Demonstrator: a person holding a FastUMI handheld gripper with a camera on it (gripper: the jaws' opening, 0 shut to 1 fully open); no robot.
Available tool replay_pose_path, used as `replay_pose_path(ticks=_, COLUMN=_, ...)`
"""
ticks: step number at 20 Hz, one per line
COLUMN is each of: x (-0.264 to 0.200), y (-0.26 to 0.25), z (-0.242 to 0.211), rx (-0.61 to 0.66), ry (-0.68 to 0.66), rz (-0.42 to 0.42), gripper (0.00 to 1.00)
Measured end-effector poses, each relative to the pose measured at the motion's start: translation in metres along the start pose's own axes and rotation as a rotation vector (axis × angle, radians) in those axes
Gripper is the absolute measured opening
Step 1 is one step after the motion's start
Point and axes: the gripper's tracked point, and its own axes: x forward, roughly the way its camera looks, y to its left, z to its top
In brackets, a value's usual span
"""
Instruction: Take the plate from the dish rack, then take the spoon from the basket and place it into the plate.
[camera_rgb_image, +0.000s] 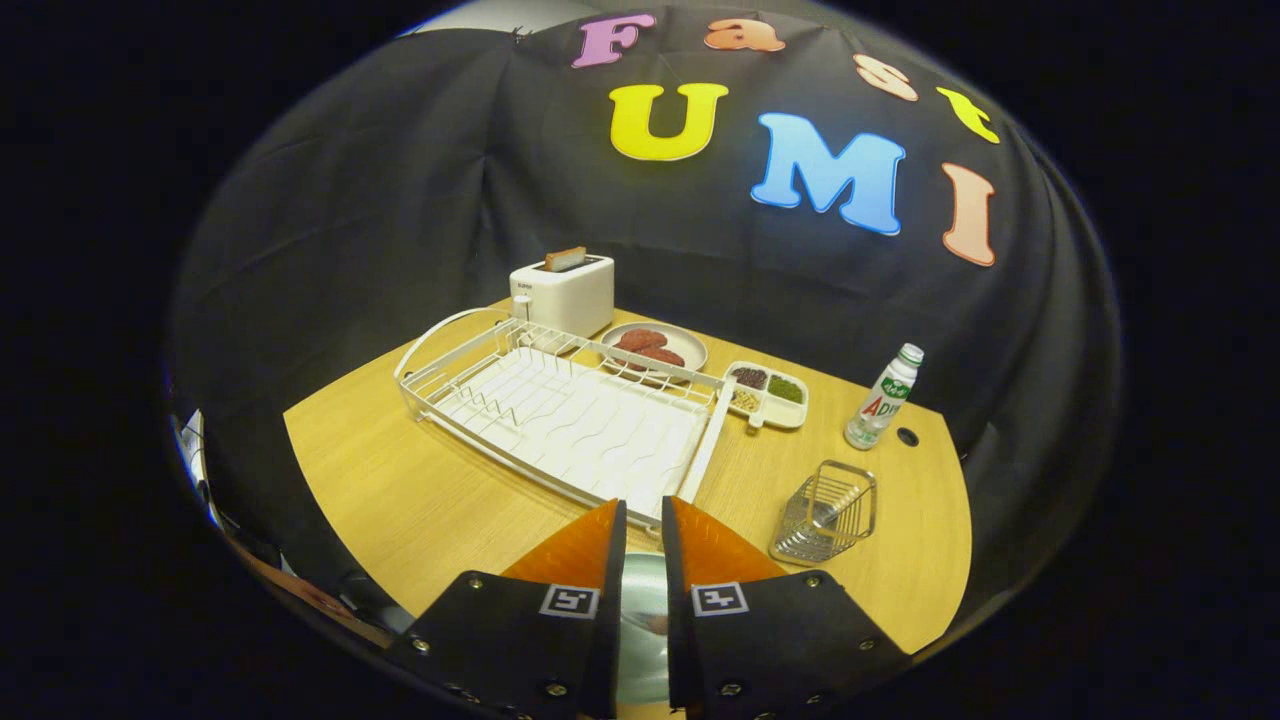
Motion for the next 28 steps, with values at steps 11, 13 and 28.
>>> replay_pose_path(ticks=11, x=-0.077, y=-0.140, z=0.078, rx=0.160, ry=-0.246, rz=-0.311, gripper=0.19)
replay_pose_path(ticks=13, x=-0.103, y=-0.166, z=0.099, rx=0.196, ry=-0.337, rz=-0.379, gripper=0.19)
replay_pose_path(ticks=28, x=-0.121, y=-0.219, z=0.094, rx=0.297, ry=-0.488, rz=-0.366, gripper=0.97)
